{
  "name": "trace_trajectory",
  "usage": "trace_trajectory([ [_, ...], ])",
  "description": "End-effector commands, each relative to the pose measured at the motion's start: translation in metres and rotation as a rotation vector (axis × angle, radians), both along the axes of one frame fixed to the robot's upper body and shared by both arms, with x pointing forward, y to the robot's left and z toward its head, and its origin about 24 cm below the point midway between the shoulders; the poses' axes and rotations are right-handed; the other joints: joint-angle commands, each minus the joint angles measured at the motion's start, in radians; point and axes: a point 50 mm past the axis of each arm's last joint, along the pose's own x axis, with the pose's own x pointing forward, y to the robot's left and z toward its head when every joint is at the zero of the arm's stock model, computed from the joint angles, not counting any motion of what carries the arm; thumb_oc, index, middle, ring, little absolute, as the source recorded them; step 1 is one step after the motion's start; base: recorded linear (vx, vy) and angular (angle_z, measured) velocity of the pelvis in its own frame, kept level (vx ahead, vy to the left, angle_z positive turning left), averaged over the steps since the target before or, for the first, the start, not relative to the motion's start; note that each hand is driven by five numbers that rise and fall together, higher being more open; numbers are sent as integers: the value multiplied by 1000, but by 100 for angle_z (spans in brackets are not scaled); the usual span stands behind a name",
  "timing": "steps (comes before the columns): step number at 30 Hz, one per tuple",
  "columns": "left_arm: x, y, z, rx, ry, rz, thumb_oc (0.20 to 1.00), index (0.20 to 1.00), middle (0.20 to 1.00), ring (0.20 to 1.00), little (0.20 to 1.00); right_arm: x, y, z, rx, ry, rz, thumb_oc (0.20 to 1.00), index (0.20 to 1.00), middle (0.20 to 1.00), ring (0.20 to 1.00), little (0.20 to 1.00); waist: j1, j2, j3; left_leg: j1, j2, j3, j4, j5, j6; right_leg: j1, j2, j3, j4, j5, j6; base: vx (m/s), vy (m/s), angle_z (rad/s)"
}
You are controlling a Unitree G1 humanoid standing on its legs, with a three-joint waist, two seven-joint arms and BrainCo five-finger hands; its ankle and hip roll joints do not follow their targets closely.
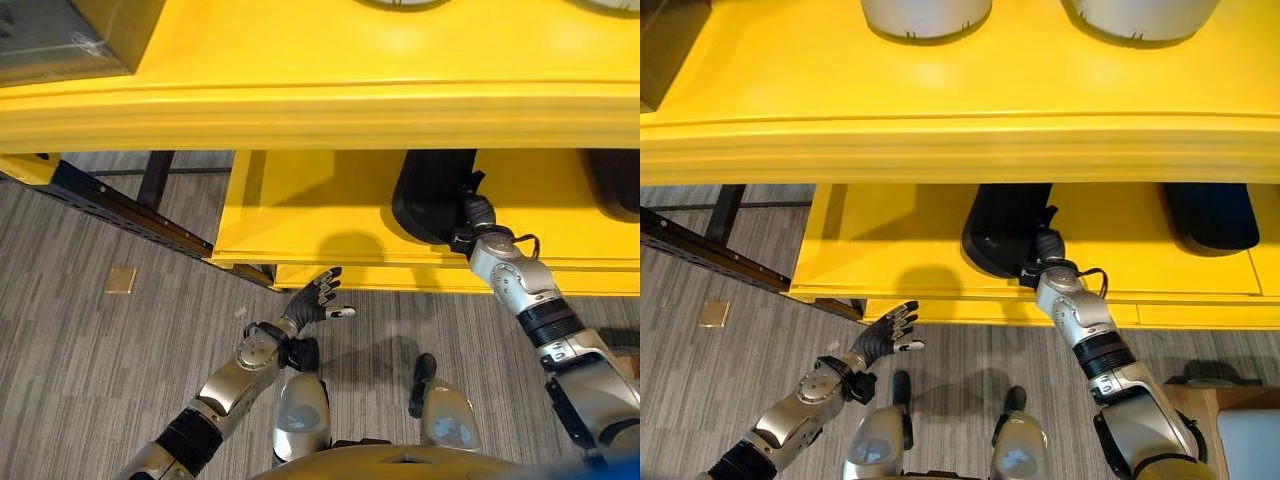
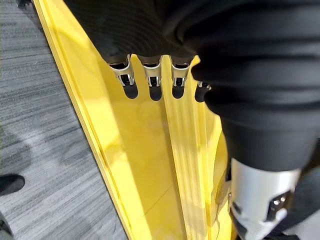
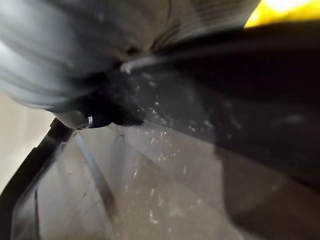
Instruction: Move parts from the plastic box to the shelf.
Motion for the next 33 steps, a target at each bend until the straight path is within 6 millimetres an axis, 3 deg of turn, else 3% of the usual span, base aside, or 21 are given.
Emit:
trace_trajectory([
  [1,4,-9,36,-106,-149,-62,1000,1000,1000,1000,1000,21,-5,64,-93,-202,18,200,200,200,200,200,8,-13,-9,7,45,66,56,-27,21,2,18,-23,119,-106,-37,-77,-53,-2],
  [5,9,-11,46,-107,-179,-73,1000,1000,1000,1000,1000,26,-23,78,-161,-197,-16,200,200,200,200,200,16,-23,17,-25,49,59,91,-36,22,-26,26,-22,152,-115,-41,-101,-82,0],
  [7,15,-12,58,-102,-221,-81,1000,1000,1000,1000,1000,28,-42,93,-274,-200,-32,200,200,200,200,200,22,-33,48,-63,49,53,120,-41,24,-63,37,-20,185,-123,-46,-175,-127,-2],
  [13,18,-14,66,-95,-258,-93,1000,1000,1000,1000,1000,29,-55,111,-371,-210,-49,200,200,200,200,200,24,-36,78,-107,49,52,161,-51,28,-108,38,-22,233,-134,-57,-95,-44,-1],
  [17,21,-17,72,-92,-281,-112,1000,1000,1000,1000,1000,30,-67,127,-439,-223,-64,200,200,200,200,200,24,-43,102,-139,43,51,221,-88,25,-146,24,-21,307,-171,-57,-85,-17,2],
  [33,30,-30,77,-70,-278,-136,1000,1000,1000,1000,1000,39,-80,151,-513,-177,-41,200,200,200,200,200,22,-74,102,-276,79,68,496,-227,65,-278,-24,-30,558,-252,-84,-60,7,-1],
])
